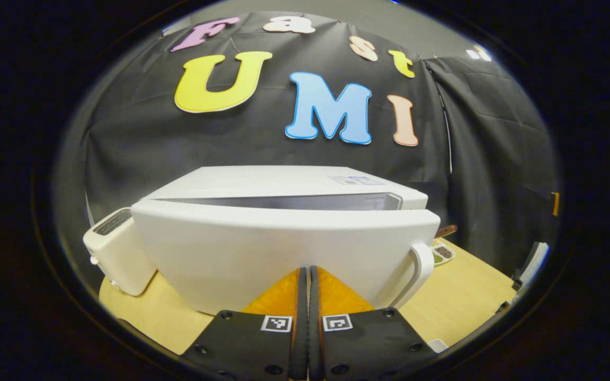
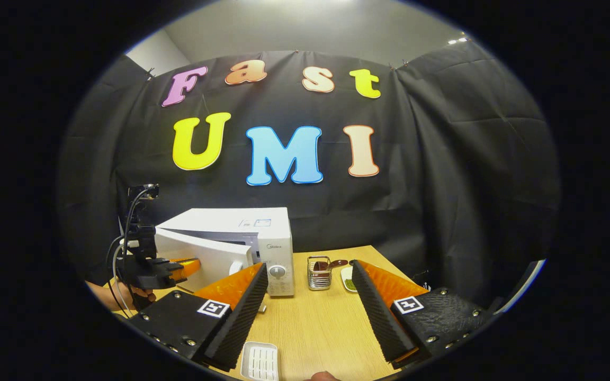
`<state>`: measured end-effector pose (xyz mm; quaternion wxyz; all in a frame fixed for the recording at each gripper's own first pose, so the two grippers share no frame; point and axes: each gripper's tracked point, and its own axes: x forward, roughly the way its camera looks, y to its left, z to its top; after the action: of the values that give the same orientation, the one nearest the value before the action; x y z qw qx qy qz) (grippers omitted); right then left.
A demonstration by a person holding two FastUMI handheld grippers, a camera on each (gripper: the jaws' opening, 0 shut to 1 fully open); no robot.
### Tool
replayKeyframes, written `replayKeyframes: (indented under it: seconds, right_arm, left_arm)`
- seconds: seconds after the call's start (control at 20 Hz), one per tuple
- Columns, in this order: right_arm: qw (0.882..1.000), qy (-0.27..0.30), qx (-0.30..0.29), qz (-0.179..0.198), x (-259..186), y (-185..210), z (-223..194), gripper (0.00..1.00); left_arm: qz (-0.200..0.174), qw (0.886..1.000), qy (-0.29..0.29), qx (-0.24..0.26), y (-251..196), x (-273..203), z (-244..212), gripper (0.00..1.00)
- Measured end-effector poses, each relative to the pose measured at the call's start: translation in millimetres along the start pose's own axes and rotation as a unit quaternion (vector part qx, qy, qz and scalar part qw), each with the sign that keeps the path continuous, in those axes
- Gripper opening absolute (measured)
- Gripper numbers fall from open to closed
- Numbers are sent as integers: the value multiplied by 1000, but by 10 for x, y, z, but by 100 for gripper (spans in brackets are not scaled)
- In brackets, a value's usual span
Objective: Open the microwave oven with the left hand, put the food in, and close the microwave oven.
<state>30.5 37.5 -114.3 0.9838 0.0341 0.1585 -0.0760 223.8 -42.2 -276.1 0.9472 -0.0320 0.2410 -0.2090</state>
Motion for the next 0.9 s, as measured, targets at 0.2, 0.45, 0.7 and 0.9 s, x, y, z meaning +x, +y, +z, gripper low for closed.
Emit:
replayKeyframes:
  seconds: [0.2,0.45,0.7,0.9]
  right_arm:
    - [1000,7,-3,-7,53,41,-6,96]
    - [1000,6,-4,-11,119,62,14,96]
    - [1000,15,1,3,189,128,-38,96]
    - [999,11,-5,31,172,180,23,97]
  left_arm:
    - [6,1000,-4,1,48,207,67,7]
    - [30,999,-14,-14,120,250,108,7]
    - [44,999,-20,-2,109,263,102,7]
    - [87,996,10,-13,159,269,93,7]
